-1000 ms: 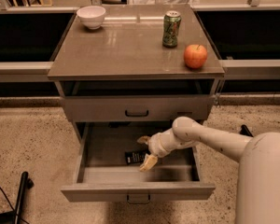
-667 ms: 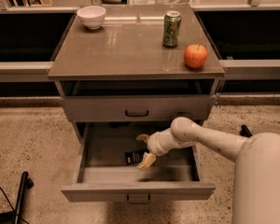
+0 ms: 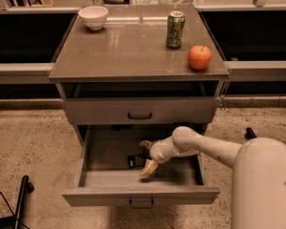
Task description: Pick rxbar chocolate from middle drawer and place on counter
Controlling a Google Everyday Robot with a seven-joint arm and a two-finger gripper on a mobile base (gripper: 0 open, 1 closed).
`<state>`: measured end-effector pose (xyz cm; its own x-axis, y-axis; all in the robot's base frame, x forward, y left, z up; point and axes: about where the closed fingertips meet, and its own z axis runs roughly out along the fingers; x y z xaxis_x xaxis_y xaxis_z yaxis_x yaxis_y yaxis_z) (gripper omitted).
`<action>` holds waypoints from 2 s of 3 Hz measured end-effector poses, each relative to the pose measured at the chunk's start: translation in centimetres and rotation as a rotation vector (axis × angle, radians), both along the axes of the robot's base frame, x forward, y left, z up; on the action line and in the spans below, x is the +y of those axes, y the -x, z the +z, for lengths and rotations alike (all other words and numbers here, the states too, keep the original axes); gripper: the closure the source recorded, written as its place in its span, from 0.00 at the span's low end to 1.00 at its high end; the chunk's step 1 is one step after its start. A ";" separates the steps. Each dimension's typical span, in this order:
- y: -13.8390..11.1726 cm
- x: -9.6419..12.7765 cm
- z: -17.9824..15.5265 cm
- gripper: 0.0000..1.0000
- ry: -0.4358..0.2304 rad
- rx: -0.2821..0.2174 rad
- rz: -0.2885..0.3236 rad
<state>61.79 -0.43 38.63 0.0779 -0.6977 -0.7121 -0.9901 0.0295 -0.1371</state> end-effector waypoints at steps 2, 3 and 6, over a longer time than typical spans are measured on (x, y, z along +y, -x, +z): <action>-0.2 0.8 -3.0 0.36 -0.025 0.056 0.031; -0.2 1.3 -2.3 0.60 -0.077 0.063 0.054; 0.4 1.6 3.7 1.00 -0.183 -0.037 0.091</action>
Offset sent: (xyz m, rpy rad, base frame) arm 0.0045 0.0087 -0.0394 0.0460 0.0871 0.0493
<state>61.40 1.21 42.32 0.1635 -0.5457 -0.8219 -0.9841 -0.0321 -0.1744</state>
